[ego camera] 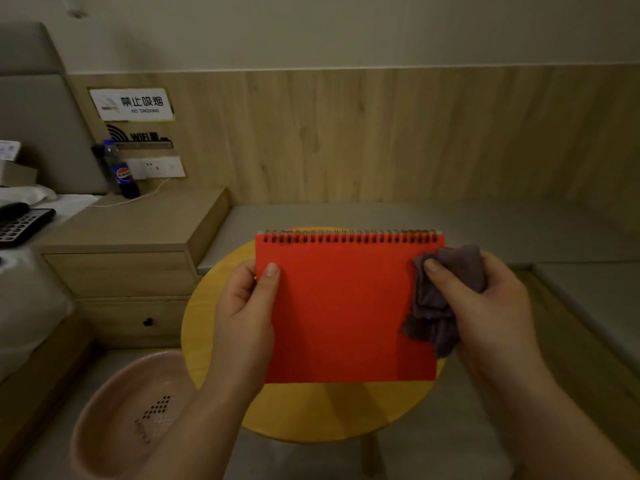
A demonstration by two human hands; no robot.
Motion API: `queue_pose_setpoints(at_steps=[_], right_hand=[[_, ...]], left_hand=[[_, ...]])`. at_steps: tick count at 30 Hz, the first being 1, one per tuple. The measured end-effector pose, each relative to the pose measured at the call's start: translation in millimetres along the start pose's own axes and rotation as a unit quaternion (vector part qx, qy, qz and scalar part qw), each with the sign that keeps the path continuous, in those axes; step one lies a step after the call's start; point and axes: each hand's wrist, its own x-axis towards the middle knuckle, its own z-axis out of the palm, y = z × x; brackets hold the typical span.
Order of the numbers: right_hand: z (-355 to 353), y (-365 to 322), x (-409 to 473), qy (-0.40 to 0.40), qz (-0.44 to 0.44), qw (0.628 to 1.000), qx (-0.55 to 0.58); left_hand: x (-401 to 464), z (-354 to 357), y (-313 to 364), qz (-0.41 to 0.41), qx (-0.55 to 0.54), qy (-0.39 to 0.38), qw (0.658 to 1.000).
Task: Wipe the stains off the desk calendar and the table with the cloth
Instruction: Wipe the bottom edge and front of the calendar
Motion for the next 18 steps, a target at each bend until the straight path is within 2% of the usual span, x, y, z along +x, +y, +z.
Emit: queue_pose_setpoints(at_steps=[9, 12, 15, 18], right_hand=[[-1.0, 14.0, 24.2, -0.015, -0.017, 0.999, -0.034], [-0.4, 14.1, 20.4, -0.017, -0.033, 0.999, -0.034], [-1.6, 9.2, 3.9, -0.082, -0.061, 0.991, -0.088], [-5.4, -1.9, -13.7, -0.175, -0.069, 0.973, -0.133]], left_hand=[[32.0, 3.4, -5.1, -0.058, 0.033, -0.026, 0.997], [38.8, 5.1, -12.4, -0.109, 0.017, -0.022, 0.994], [50.7, 10.4, -13.5, -0.189, -0.050, 0.033, 0.980], [63.1, 12.0, -14.3, -0.188, -0.044, 0.076, 0.978]])
